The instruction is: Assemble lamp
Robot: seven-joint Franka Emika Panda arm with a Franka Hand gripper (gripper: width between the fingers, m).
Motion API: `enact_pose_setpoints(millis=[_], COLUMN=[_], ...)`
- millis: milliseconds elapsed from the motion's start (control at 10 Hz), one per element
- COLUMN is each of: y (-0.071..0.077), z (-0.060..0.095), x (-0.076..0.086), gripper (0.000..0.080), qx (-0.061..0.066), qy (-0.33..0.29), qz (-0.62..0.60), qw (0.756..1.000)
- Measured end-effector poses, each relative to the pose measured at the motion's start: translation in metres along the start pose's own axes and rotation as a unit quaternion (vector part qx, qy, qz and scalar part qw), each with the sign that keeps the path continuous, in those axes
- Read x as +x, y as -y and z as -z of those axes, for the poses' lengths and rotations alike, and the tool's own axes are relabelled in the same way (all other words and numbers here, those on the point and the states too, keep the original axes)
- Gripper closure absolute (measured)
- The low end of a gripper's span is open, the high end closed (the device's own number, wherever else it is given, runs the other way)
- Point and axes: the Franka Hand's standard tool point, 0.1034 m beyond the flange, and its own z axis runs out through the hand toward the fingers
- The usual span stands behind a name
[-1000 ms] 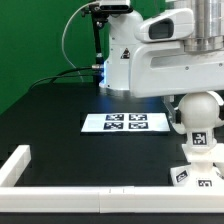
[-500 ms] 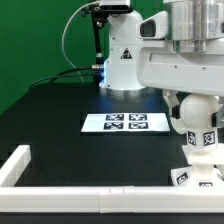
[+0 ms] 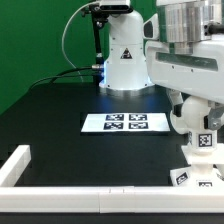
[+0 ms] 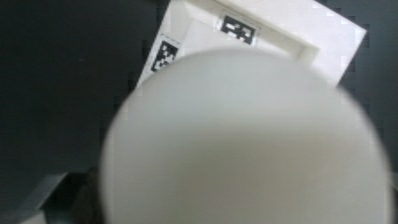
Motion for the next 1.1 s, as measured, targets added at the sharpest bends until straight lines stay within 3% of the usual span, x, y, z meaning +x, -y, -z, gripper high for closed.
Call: enact_pose_setpoints(millis=[100,400,700,900,1000,1100], y=[0.000,0.004,0.004,0.004,0.004,0.004], z=[0.000,0.000,0.000,0.000,0.000,0.000], x=[-0.001,-0.016,-0.013,-0.012,-0.013,-0.013], gripper=[0.0111,0.0102,0.0101,0.0101,0.0101,0.0211], qx=[0.000,-0.008,-0.006,-0.016,-0.013,-0.013], qy=[0.000,0.006,0.005,-0.002,0.000,0.000], qz=[0.001,0.247,0.330,0.455,0.432,0.432], qw=[1.000,0.969,0.944,0.890,0.902,0.902])
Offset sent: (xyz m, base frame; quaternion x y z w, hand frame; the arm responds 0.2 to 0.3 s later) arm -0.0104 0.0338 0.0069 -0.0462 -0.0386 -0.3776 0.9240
